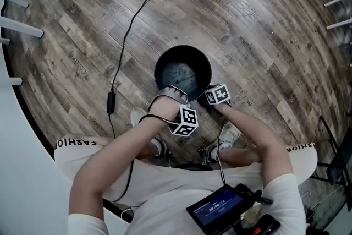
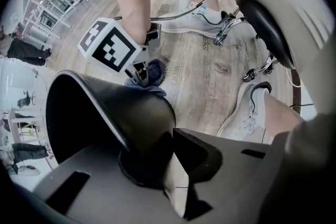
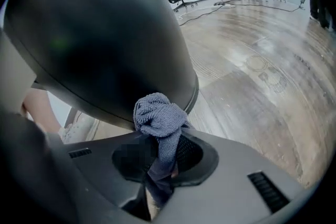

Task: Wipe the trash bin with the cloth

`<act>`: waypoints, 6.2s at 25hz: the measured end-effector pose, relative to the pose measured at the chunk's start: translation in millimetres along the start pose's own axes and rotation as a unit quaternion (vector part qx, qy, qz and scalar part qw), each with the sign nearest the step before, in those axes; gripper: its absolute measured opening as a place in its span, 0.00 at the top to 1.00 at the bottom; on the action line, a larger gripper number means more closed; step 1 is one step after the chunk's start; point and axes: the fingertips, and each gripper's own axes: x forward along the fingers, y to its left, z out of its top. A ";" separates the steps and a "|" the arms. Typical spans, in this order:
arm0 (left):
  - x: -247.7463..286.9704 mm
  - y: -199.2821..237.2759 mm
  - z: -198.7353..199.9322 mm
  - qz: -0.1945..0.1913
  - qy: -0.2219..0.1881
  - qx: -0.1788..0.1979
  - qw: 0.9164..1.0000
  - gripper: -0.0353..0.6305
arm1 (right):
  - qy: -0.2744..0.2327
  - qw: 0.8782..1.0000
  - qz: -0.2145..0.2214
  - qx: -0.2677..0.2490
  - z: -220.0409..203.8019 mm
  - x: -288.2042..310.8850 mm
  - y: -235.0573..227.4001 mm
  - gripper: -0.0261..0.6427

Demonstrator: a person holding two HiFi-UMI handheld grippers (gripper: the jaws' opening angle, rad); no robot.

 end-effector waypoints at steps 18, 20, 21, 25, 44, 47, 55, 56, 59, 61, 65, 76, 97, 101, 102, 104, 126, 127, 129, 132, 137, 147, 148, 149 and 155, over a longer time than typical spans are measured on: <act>-4.7 0.3 -20.3 -0.020 0.005 -0.028 0.999 0.66 | 0.037 0.997 0.047 -0.042 -0.4 -104.1 55.4 0.85; -4.6 2.3 -28.5 -0.013 0.012 -0.028 0.999 0.65 | 0.018 0.998 0.057 -0.035 5.8 -126.9 68.6 0.85; -3.3 1.7 -31.2 -0.011 0.016 -0.025 0.999 0.66 | 0.008 0.998 0.061 -0.033 9.9 -137.4 75.8 0.85; 8.0 -7.9 -34.0 -0.008 0.027 -0.006 1.000 0.66 | -0.030 0.996 0.076 -0.033 31.7 -169.2 108.6 0.85; 8.2 -10.0 -22.6 -0.009 0.025 0.031 0.999 0.89 | -0.016 0.999 0.038 -0.018 27.0 -88.7 70.8 0.85; 7.8 -10.9 -19.8 -0.011 0.021 0.026 0.999 0.89 | -0.017 1.000 0.023 -0.008 19.5 -63.3 50.9 0.85; 6.3 -7.1 -8.1 -0.022 0.000 -0.002 1.000 0.89 | -0.023 0.998 -0.031 0.046 2.8 4.8 -9.2 0.85; 5.7 -7.2 -6.4 -0.025 -0.006 -0.007 1.000 0.89 | -0.027 0.998 -0.035 0.052 2.3 10.1 -13.8 0.85; 4.8 -6.8 -3.7 -0.030 -0.015 -0.019 0.999 0.88 | -0.035 0.997 -0.023 0.066 3.6 16.5 -17.1 0.85; 4.6 -6.4 -4.2 -0.030 -0.015 -0.023 0.999 0.88 | -0.031 0.997 -0.014 0.067 5.0 15.7 -14.8 0.85; 3.7 -3.1 1.0 -0.019 -0.019 -0.020 0.999 0.86 | -0.002 0.999 -0.017 0.044 1.0 -0.6 -5.9 0.85; -8.9 -2.0 -20.8 -0.046 -0.033 -0.049 0.997 0.64 | -0.023 0.998 0.050 -0.027 39.5 -117.6 75.0 0.85; 9.5 -13.6 -22.3 -0.025 -0.010 0.000 1.000 0.91 | -0.051 0.997 0.056 -0.015 49.8 -123.0 87.6 0.85; 9.0 -14.8 -22.4 -0.027 -0.011 -0.003 1.000 0.91 | -0.047 0.997 0.054 -0.012 39.6 -95.3 72.5 0.85; 9.1 -14.5 -22.2 -0.027 -0.012 -0.004 1.000 0.91 | -0.049 0.997 0.053 -0.007 36.5 -87.2 66.6 0.85; 9.3 -13.9 -21.5 -0.027 -0.012 -0.005 1.000 0.91 | -0.050 0.997 0.049 0.007 28.5 -68.2 53.2 0.85; 2.9 -3.7 -13.9 -0.040 -0.031 -0.055 0.997 0.86 | -0.019 1.000 -0.005 0.011 24.4 -57.4 10.3 0.85; 0.7 -5.1 -15.9 -0.049 -0.034 -0.060 0.996 0.77 | -0.022 1.000 0.005 0.003 27.0 -71.3 19.7 0.85; -3.4 -7.7 -17.8 -0.062 -0.040 -0.064 0.995 0.69 | -0.032 0.999 0.029 -0.005 31.0 -99.2 39.8 0.85; -1.5 -12.5 -19.5 -0.059 -0.031 -0.046 0.997 0.68 | -0.055 0.997 0.057 -0.011 40.0 -140.2 74.6 0.85; 10.2 -9.4 -27.0 -0.007 0.009 -0.011 1.000 0.72 | -0.082 0.994 0.077 -0.004 52.8 -172.7 116.8 0.85; 8.1 -5.0 -20.6 -0.008 0.001 -0.013 1.000 0.89 | -0.064 0.995 0.071 0.036 43.5 -118.0 92.0 0.85; 8.2 -5.0 -20.0 -0.008 0.000 -0.014 1.000 0.89 | -0.060 0.995 0.071 0.038 39.7 -110.1 88.5 0.85; 8.4 -4.8 -19.4 -0.009 -0.001 -0.016 1.000 0.89 | -0.056 0.995 0.071 0.040 36.2 -101.7 84.9 0.85; 8.1 -3.0 -16.8 -0.010 -0.004 -0.024 1.000 0.89 | -0.037 0.997 0.056 0.049 12.6 -47.2 56.5 0.85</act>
